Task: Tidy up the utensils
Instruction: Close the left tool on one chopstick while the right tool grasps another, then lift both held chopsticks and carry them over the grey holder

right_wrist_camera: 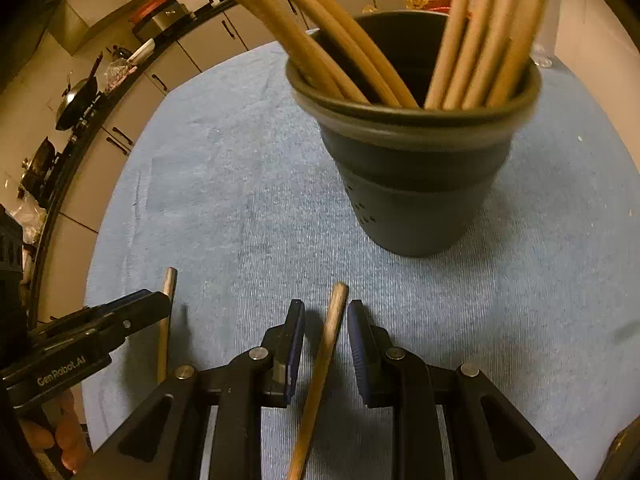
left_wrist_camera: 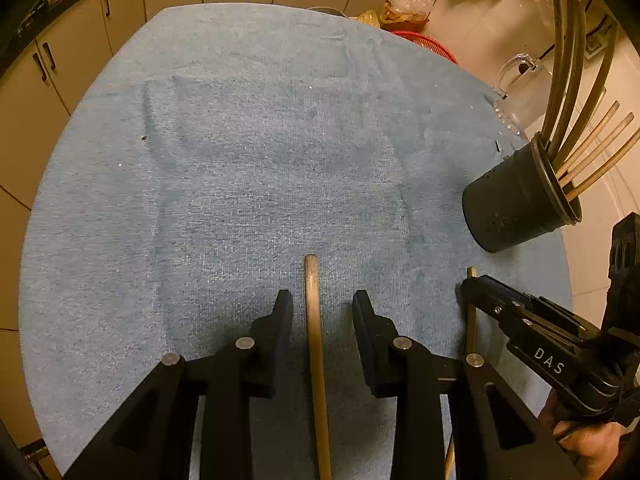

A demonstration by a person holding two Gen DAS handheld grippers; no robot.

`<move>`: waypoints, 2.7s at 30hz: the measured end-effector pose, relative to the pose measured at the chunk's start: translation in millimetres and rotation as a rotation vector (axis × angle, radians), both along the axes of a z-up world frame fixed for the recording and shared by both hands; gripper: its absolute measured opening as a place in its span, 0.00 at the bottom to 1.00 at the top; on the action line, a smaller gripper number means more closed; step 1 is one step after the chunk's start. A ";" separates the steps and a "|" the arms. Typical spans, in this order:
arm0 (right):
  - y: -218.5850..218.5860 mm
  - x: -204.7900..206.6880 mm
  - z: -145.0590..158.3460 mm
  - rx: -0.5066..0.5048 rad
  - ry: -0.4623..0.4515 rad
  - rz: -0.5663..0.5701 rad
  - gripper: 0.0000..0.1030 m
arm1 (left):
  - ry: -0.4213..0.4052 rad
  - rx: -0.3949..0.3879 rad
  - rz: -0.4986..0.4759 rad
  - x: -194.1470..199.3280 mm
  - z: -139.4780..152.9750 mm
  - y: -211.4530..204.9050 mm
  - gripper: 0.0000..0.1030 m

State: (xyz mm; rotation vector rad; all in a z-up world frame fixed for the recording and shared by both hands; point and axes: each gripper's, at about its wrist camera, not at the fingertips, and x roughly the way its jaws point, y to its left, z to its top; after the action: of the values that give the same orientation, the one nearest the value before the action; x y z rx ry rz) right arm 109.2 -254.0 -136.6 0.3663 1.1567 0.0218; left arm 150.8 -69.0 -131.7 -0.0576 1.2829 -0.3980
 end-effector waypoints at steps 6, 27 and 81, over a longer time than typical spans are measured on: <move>11.4 9.7 1.1 -0.074 -0.006 0.030 0.22 | 0.018 0.007 -0.017 2.6 -6.6 -12.2 0.18; 16.6 -19.1 81.2 -0.025 -0.203 0.118 0.08 | -0.108 -0.157 0.021 -4.4 59.2 8.3 0.07; -44.7 -105.7 263.1 -0.036 -0.570 -0.021 0.08 | -0.460 -0.303 -0.119 -39.0 224.0 -9.4 0.06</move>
State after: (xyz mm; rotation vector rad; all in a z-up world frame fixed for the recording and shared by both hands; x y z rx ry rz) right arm 3.5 -298.7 126.5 0.3126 0.5884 0.0818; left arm 111.8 -78.4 92.3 -0.1379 0.7671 -0.6649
